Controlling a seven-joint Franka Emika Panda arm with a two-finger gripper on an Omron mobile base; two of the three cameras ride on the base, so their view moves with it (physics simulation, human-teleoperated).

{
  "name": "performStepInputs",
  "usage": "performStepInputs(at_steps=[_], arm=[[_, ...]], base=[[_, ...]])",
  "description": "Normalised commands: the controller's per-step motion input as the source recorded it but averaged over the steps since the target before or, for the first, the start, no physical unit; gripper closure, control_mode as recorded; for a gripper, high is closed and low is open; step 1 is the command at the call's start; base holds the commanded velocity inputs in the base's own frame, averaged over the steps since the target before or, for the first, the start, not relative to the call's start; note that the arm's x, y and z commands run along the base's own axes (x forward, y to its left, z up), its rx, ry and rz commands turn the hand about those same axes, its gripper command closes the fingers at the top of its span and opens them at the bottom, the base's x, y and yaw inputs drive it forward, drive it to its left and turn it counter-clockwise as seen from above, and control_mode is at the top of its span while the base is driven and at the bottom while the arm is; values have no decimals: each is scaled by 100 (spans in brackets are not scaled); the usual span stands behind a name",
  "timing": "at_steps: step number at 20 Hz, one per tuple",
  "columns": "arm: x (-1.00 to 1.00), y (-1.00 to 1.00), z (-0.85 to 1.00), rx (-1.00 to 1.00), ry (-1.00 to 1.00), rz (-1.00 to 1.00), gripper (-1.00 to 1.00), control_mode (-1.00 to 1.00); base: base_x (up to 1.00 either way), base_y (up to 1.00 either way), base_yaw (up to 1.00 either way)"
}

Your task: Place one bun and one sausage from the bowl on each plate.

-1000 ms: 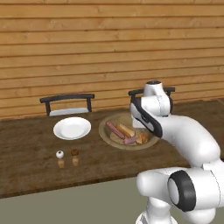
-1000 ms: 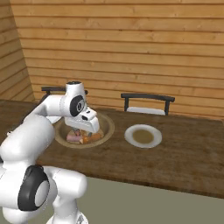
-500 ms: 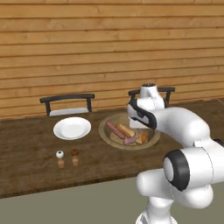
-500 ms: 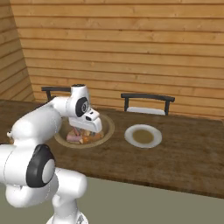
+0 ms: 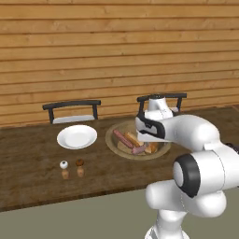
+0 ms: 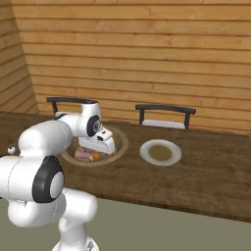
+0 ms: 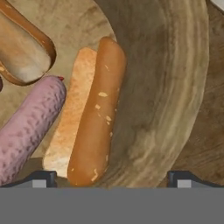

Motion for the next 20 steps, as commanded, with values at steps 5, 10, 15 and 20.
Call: performStepInputs(at_steps=[5, 10, 15, 20], arm=[[11, 0, -9, 0, 0, 0, -100, -100], [18, 0, -10, 0, 0, 0, -100, -100], [17, 0, -9, 0, 0, -1, -100, -100], [2, 0, -27, 0, 0, 0, -100, -100]], base=[[0, 0, 0], [0, 0, 0], [0, 0, 0], [0, 0, 0]])
